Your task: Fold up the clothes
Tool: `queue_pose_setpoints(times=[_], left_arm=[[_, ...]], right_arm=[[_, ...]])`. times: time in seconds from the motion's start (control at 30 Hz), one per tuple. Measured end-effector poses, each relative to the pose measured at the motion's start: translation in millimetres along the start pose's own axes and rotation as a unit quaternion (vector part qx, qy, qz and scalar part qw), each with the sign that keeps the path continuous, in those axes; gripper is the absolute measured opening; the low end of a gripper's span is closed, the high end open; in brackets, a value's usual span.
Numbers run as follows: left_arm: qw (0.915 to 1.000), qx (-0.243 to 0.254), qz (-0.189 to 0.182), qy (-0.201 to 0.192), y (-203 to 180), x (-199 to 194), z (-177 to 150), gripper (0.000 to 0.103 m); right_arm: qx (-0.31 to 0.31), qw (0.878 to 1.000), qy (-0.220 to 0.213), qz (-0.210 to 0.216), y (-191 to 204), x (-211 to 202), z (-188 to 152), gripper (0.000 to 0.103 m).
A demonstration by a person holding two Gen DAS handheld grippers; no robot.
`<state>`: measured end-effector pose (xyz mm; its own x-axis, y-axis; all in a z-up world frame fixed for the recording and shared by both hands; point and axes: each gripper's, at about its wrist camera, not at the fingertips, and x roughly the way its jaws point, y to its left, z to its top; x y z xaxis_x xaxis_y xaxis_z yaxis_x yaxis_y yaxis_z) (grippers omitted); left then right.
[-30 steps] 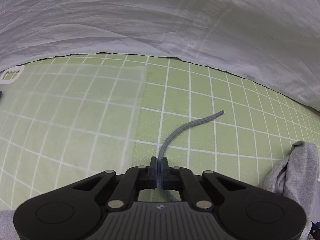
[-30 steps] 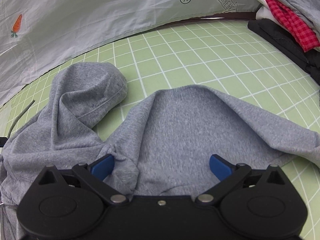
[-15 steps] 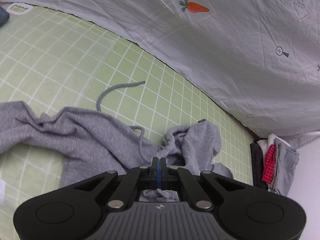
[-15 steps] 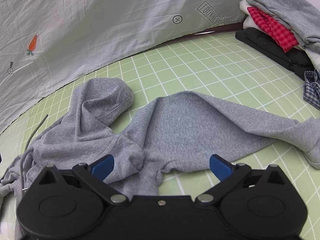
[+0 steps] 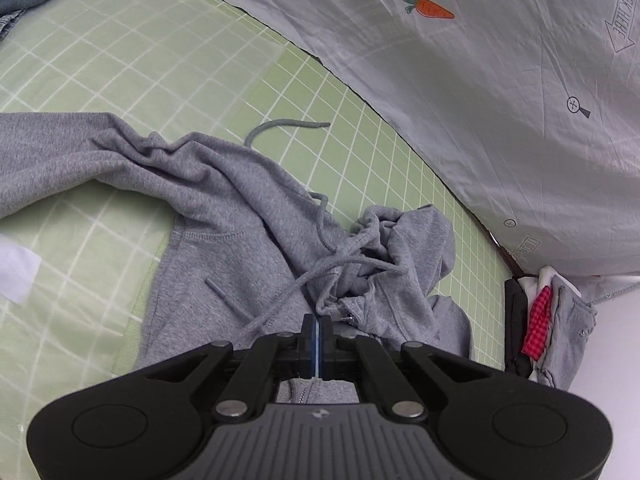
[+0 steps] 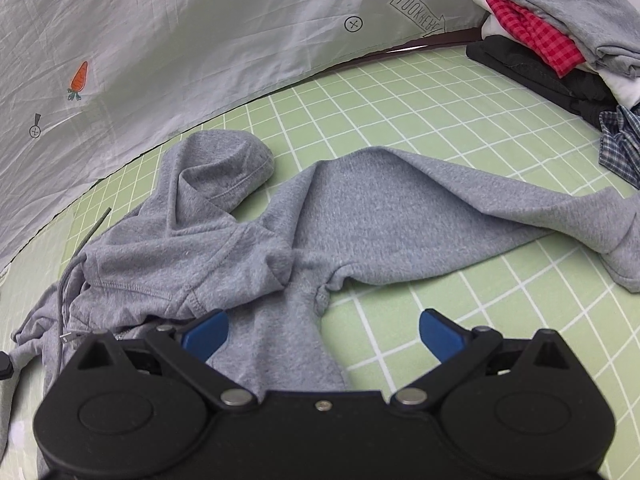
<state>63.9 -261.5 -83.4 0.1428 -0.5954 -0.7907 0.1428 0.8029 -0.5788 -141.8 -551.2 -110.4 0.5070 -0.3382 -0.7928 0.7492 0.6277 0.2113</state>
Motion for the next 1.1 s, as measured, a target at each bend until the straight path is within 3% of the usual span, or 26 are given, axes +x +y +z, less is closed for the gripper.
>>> queue_pose_setpoints(times=[0.2,0.33,0.53,0.73,0.83,0.9,1.0,1.1], left_arm=[[0.9992,0.021,0.033,-0.013,8.8,16.5,42.9,0.001],[0.9962,0.057,0.063,-0.017,9.5,44.4,78.2,0.012],[0.9906,0.106,0.084,-0.013,7.2,93.9,120.5,0.014],[0.9819,0.158,0.104,-0.005,0.6,124.8,127.5,0.014],[0.9826,0.149,0.110,-0.016,2.8,127.3,126.4,0.012],[0.9830,0.143,0.114,-0.023,4.3,129.0,125.7,0.000],[0.9870,0.112,0.112,-0.024,9.5,126.8,128.1,0.000],[0.9838,0.126,0.119,-0.045,4.9,117.6,127.1,0.000]], right_arm=[[0.001,1.000,-0.011,-0.014,5.4,7.0,15.8,0.103],[-0.001,0.999,-0.006,-0.033,8.2,20.2,27.7,0.103],[-0.028,0.998,0.010,-0.060,13.8,43.0,42.6,0.103],[-0.042,0.997,0.030,-0.061,19.6,58.4,52.3,0.103],[-0.048,0.996,0.035,-0.060,21.3,61.1,52.1,0.103],[-0.051,0.996,0.038,-0.059,21.8,62.7,51.9,0.103],[-0.052,0.996,0.038,-0.057,21.8,62.5,51.7,0.103],[-0.062,0.996,0.031,-0.057,23.2,57.9,51.7,0.103]])
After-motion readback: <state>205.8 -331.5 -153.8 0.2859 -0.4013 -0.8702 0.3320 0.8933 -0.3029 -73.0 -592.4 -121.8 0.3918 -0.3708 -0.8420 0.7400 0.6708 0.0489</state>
